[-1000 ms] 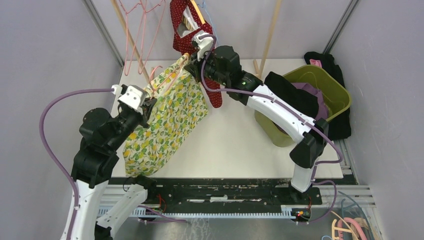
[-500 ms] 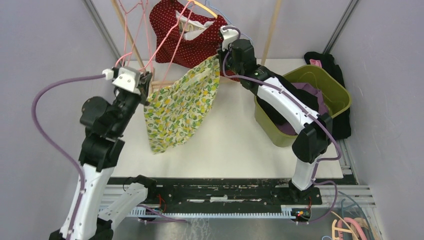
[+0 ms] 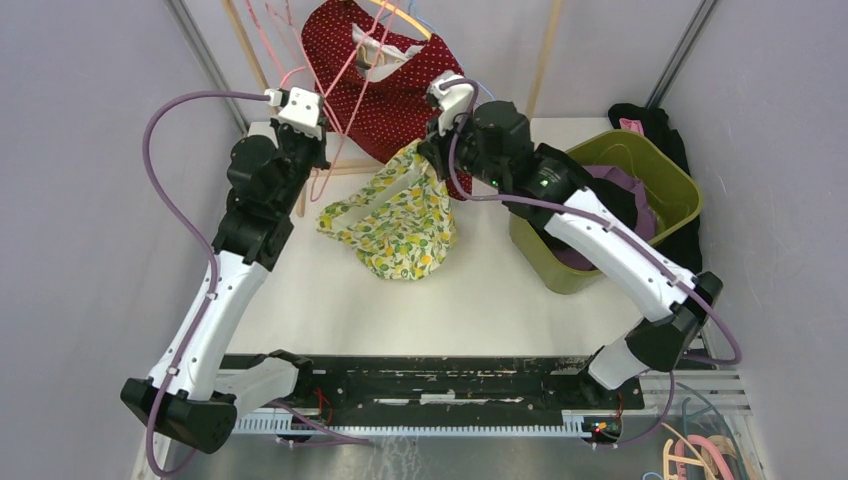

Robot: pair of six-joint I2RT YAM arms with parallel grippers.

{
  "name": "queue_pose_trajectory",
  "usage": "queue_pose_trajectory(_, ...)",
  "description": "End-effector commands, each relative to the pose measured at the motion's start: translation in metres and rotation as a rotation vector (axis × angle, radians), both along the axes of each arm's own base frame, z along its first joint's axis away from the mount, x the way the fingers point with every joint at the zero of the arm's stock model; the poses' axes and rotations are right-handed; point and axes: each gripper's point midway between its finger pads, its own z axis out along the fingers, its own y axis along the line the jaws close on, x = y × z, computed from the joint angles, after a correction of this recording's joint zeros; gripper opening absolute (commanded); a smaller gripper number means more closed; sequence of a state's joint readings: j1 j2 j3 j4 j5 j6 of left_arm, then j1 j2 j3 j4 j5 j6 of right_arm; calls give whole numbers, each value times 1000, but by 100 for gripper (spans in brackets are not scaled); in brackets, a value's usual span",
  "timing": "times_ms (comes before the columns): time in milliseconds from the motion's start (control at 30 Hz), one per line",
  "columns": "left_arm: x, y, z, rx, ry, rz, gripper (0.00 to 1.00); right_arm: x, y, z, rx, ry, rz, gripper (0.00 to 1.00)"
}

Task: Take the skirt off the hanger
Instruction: Remove the skirt from the hanger, then place the skirt in the bin.

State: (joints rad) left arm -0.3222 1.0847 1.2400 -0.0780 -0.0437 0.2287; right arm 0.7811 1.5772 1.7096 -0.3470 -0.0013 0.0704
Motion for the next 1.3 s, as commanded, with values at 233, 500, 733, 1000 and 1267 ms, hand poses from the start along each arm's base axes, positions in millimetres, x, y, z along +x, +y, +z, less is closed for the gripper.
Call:
queue_pose_trajectory(233, -36, 54, 57, -106, -99, 232, 3, -15, -71, 133, 61, -324, -149, 1)
queue_pose_trajectory(500, -21, 60, 36, -139, -3, 303, 3, -4, -128, 214, 56, -565, -420, 1)
queue_pose_trajectory(733, -5, 56, 48, -168, 47, 324, 3, -3, -154, 283, 112, -740, -537, 1)
queue_pose_trajectory(1000, 5, 51, 52, -201, 116, 334, 3, 0, -171, 311, 121, -849, -609, 1)
queue_pose_trajectory(1267, 17, 37, 71, -254, 169, 302, 3, -4, -208, 340, 132, -951, -719, 1)
